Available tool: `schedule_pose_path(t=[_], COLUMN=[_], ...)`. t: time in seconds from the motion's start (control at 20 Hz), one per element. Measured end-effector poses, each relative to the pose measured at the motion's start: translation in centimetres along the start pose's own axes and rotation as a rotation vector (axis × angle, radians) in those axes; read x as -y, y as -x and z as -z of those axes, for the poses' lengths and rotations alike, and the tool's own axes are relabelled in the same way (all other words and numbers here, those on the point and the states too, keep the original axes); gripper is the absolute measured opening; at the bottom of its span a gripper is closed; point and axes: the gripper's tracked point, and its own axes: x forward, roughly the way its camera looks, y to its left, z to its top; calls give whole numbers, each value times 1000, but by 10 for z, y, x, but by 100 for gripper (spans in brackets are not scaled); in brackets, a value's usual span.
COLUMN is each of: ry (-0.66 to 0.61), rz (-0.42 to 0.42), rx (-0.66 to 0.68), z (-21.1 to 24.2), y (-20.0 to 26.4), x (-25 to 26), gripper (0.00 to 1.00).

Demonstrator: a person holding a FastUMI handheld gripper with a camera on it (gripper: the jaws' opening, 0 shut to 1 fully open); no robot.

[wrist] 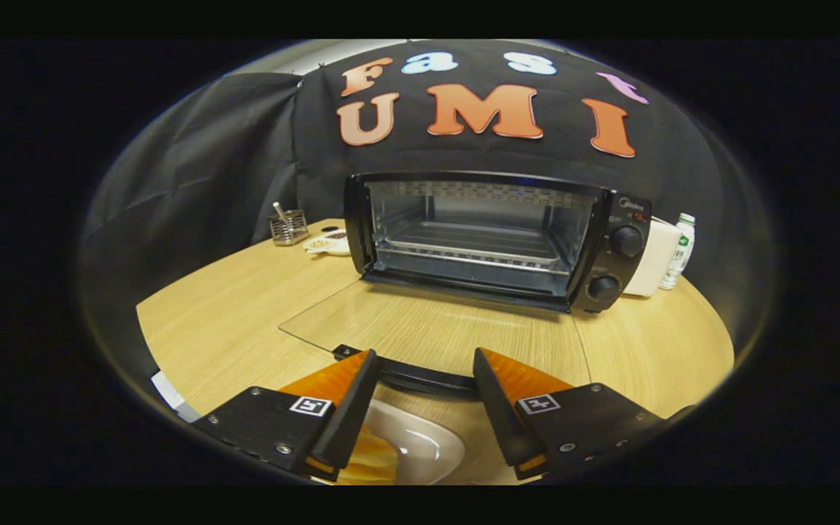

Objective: Open the toaster oven, put the food inside, and close the toaster oven door.

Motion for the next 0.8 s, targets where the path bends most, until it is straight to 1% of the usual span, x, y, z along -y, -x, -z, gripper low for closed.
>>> schedule_pose_path(t=[0.1,0.25,0.4,0.5,0.6,0.7,0.8], ry=[-9,-55,-95,-124,-116,-89,-78], rz=[-9,-22,-24,-50,-63,-54,-62], rx=[11,7,-2,33,60,81,105], z=[-3,-4,-6,-11,-13,-13,-13], y=[0,-1,9,19,30,41,53], x=[0,2,5,0,-2,1,-1], gripper=[78,78,77,77,77,77,77])
